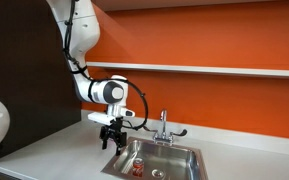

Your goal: Put the can in the sink

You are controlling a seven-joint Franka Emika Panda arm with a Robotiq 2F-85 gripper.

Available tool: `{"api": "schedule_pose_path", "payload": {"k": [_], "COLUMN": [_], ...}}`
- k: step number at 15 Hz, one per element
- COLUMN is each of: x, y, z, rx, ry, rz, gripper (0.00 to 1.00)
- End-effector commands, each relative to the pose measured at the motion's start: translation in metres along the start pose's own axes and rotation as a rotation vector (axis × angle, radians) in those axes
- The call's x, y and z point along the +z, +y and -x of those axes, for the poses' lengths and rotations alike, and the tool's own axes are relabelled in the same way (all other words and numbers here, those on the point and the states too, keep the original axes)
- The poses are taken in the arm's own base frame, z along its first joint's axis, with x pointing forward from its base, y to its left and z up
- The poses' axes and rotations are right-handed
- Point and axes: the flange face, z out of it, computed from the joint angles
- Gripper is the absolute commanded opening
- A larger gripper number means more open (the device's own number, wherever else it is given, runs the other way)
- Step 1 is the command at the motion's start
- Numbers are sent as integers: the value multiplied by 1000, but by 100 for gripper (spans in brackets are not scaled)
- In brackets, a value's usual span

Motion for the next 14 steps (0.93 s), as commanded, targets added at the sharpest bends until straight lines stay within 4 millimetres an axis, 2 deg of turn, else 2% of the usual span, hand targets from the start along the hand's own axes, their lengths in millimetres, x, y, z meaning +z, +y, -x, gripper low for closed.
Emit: {"api": "schedule_pose_path", "payload": {"k": [1, 5, 6, 9, 14], "x": [-7, -3, 5, 4, 4], "y": [-9, -15, -12, -13, -13], "z": [44, 75, 54, 66, 68], "rx": [-33, -44, -44, -49, -49], "ry": [-12, -41, -38, -41, -39], "rz": [7, 12, -3, -5, -5], "gripper": [100, 100, 100, 100, 100]}}
